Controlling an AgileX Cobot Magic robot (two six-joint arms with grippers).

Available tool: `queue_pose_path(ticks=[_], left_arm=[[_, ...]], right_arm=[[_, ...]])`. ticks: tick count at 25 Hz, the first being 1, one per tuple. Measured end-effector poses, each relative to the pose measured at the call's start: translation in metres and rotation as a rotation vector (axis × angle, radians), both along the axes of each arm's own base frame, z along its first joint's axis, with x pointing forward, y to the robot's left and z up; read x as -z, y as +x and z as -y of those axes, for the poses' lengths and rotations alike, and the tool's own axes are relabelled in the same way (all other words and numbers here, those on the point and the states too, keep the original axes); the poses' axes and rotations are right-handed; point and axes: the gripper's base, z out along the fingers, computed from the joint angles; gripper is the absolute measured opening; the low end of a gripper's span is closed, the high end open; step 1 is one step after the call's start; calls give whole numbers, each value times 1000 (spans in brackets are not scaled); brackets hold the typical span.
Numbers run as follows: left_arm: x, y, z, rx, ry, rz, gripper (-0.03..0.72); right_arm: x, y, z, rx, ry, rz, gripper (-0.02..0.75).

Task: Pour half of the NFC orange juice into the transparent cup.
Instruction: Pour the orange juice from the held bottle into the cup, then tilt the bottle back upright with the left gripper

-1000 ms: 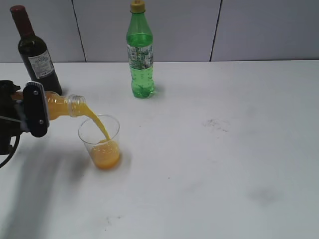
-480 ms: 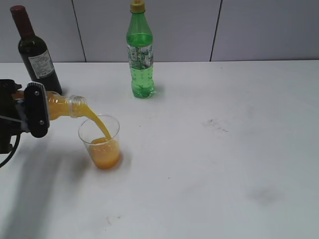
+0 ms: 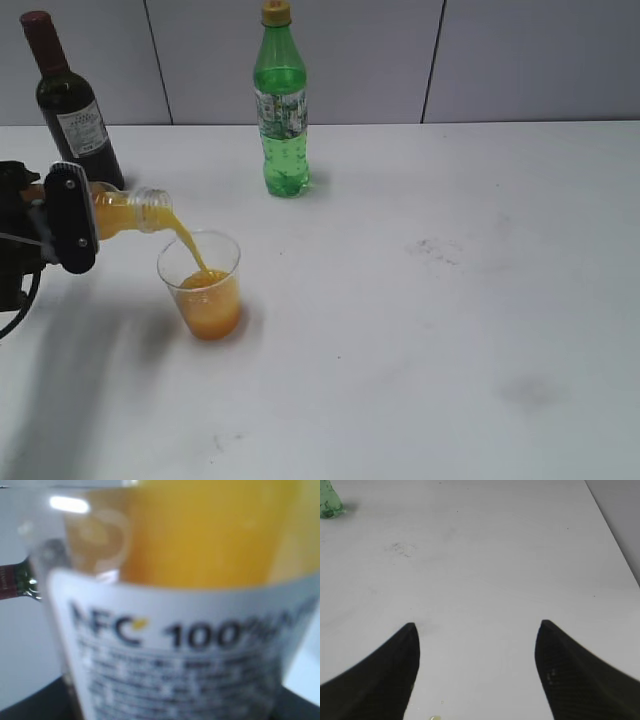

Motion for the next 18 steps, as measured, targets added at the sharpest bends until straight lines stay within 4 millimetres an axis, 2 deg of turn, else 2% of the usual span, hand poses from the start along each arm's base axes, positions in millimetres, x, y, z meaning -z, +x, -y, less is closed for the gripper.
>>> queue_pose_path(ticks=[11, 18], left_arm=[[3, -1, 7, -55, -245, -12, 473], [3, -1, 13, -126, -509, -2, 473]], right_arm=[[0, 0, 0, 0, 0, 0, 552], [0, 0, 0, 0, 0, 0, 552]])
